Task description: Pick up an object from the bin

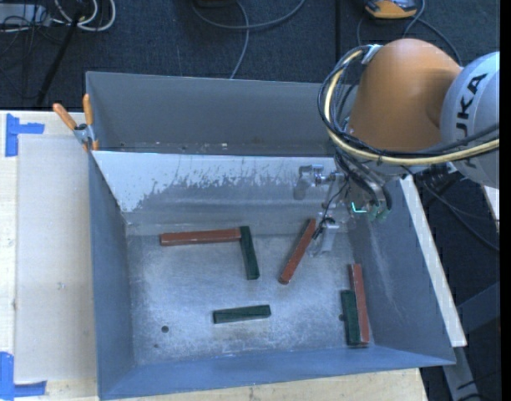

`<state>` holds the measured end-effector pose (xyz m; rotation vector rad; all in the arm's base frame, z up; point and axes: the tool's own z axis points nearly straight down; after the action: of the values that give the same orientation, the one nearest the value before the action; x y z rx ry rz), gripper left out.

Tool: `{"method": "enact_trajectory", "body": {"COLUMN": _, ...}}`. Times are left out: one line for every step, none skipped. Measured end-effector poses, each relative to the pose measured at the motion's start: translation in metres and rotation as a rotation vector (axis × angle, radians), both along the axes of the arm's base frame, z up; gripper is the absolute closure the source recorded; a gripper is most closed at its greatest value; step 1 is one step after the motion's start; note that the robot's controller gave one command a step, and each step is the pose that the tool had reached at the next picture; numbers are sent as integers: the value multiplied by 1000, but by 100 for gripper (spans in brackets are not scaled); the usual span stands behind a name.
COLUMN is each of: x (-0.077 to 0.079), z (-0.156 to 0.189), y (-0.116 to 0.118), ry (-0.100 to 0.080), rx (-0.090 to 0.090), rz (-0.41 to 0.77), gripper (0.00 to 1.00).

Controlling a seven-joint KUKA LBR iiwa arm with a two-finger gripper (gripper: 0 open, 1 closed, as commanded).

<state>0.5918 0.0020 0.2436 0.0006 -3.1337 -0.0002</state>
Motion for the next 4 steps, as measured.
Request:
{"method": "enact_trajectory", "body": {"x": -67, "z": -155, "y": 13, "ry": 3, "rx": 1, "rz": 94, "gripper": 0}}
{"method": "enact_trajectory", "body": {"x": -100, "z": -175, "y": 75, "ry": -2, "rx": 4, "rz": 104, "gripper": 0}}
{"method": "enact_trajectory", "body": {"x": -98, "z": -173, "y": 71, "ry": -5, "rx": 1, "rz": 99, "gripper": 100}}
{"method": "enact_trajectory", "body": {"x": -67, "z": -73, "y": 72, "ry": -17, "rx": 1, "rz": 98, "gripper": 100}}
